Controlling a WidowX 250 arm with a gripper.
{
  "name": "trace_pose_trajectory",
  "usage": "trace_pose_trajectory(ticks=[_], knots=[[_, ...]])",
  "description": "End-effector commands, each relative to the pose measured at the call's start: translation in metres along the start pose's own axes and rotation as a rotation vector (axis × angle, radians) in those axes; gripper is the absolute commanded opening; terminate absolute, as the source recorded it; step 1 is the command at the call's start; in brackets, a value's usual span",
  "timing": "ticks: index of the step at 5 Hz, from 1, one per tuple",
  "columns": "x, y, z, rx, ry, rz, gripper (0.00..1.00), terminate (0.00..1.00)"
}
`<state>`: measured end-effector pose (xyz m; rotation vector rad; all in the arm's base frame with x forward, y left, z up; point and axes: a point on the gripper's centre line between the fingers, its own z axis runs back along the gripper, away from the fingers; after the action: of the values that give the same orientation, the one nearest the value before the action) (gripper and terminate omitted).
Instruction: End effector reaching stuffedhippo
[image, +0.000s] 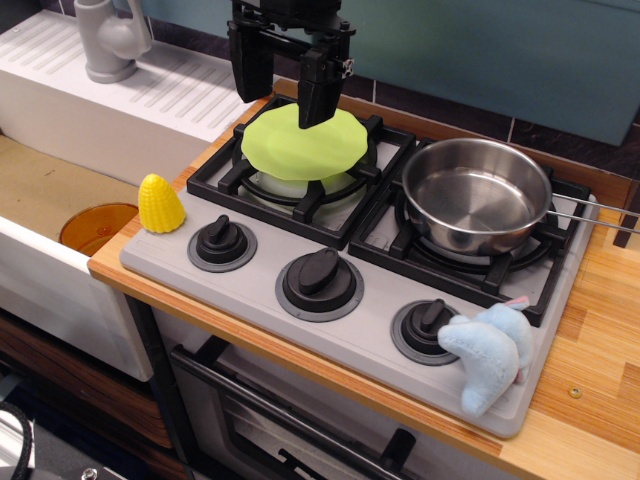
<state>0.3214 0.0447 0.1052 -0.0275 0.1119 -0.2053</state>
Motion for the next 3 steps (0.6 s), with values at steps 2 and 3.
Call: trace_pose_trajectory(ticks=[2,3], knots=[[-0.013,-0.019,0.000,0.014,0.007,0.023,1.00,0.00],[-0.028,-0.047,0.001,0.041,0.011,0.060,1.00,0.00]])
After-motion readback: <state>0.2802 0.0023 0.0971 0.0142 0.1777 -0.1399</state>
